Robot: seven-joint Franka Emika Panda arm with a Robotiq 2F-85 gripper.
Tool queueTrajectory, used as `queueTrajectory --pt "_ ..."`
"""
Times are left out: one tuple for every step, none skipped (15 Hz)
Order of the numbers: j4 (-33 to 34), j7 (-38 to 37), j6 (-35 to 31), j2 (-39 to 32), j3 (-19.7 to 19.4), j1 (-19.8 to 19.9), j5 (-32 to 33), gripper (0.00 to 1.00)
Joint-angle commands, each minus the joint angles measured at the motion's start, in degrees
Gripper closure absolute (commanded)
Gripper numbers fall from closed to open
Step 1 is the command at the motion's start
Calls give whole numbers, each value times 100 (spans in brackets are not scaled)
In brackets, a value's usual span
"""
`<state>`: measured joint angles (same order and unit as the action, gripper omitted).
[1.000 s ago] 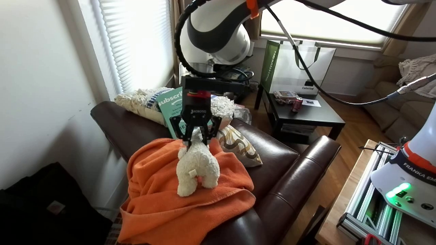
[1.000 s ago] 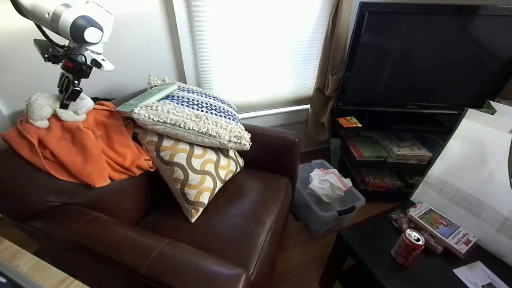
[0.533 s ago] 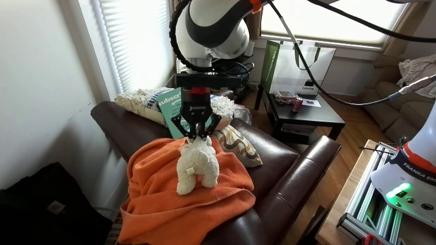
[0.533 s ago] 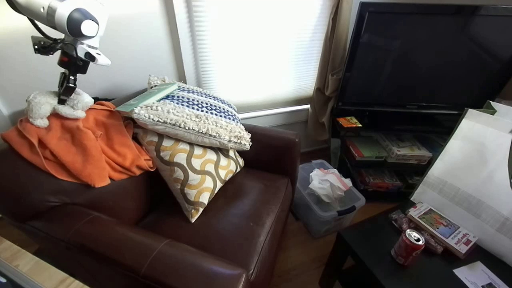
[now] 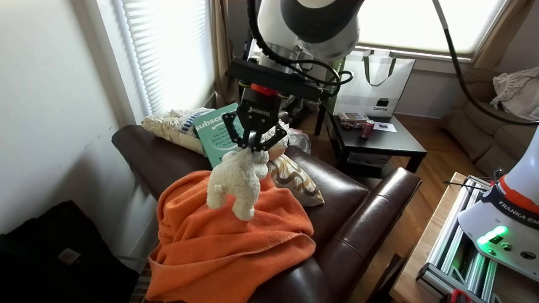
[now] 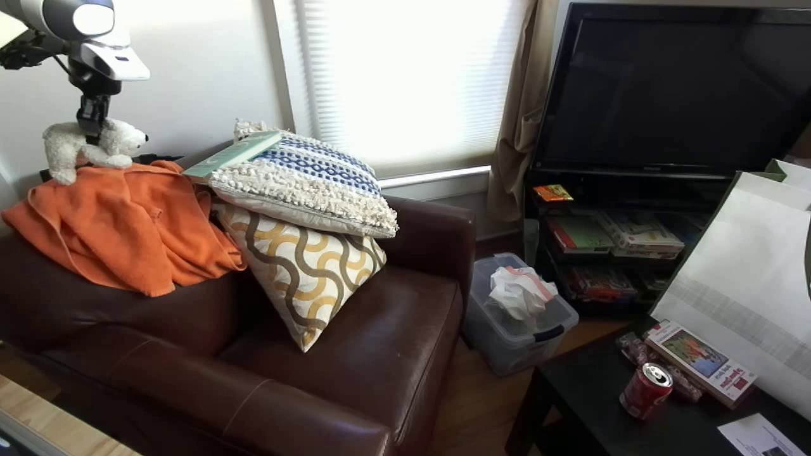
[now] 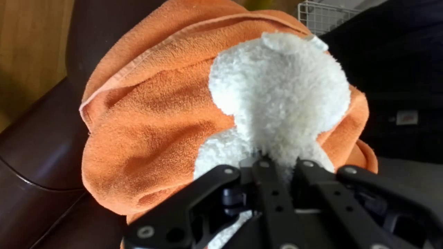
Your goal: Pick up the white stuffed toy and put it on the right arm rest of the couch
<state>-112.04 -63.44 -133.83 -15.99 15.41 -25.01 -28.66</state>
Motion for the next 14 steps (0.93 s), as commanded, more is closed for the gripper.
queueTrajectory --pt "-1419 -204 -1201 979 127 199 -562 98" --pt "-1744 -174 -1583 1181 140 237 -708 98" --pt "-935 -135 -1065 574 149 213 -368 90" --pt "-1213 -134 -1325 740 151 248 -456 90" --pt "-1403 -131 -1436 870 152 275 -506 90" --pt "-1512 -129 -1464 957 155 291 -532 90" --pt "-1563 -128 -1466 1012 157 297 -542 90" --pt "-1582 -130 -1466 1039 159 298 -547 90" --pt "-1786 -428 -1449 1210 92 321 -435 98" --pt "-2051 -588 -1401 1452 58 373 -495 98" --pt "-2450 -732 -1415 1804 31 448 -643 98" --pt "-2705 -739 -1387 2023 23 525 -793 98" --pt "-3053 -806 -1452 2322 1 604 -906 98" --pt "-3325 -909 -1577 2547 -33 681 -980 98"
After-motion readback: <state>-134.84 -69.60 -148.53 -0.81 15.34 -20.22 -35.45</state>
